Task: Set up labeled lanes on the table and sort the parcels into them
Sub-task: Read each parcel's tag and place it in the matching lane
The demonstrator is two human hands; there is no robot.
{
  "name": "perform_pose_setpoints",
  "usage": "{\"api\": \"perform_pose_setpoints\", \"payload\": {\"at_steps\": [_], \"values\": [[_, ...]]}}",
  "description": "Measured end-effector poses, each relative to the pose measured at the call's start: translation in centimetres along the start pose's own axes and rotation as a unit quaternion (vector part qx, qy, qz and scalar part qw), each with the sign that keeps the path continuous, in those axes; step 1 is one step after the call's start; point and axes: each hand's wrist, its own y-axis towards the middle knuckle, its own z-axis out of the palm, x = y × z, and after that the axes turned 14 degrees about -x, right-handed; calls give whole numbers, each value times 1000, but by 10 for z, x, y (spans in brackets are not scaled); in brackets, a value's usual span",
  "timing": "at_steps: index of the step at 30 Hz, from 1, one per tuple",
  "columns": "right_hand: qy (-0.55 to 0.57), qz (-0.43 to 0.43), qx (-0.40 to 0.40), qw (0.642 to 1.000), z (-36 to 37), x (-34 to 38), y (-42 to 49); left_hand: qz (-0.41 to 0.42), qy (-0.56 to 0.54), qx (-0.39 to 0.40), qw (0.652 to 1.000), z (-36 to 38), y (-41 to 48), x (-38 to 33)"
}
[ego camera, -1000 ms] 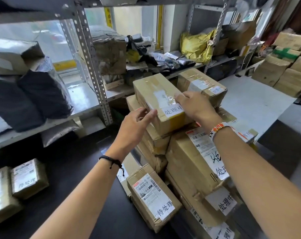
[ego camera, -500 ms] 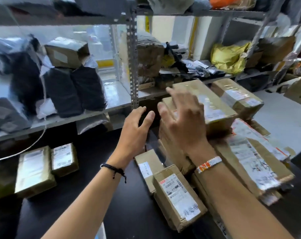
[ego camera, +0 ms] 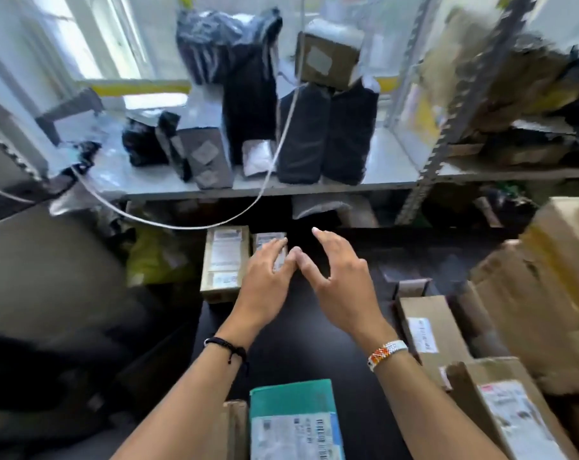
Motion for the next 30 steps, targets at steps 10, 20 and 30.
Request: {"api": "perform_pose_setpoints", "payload": {"at_steps": [10, 20, 30], "values": [[5, 186, 151, 971, 44, -38, -93, -67, 177, 312, 931, -43, -34, 87], [-19, 244, 164, 956, 26, -64, -152, -33, 289, 480, 828, -18, -57, 83], [61, 318, 136, 936, 8, -80, -194, -113, 218, 449, 859, -13, -57, 92]]}}
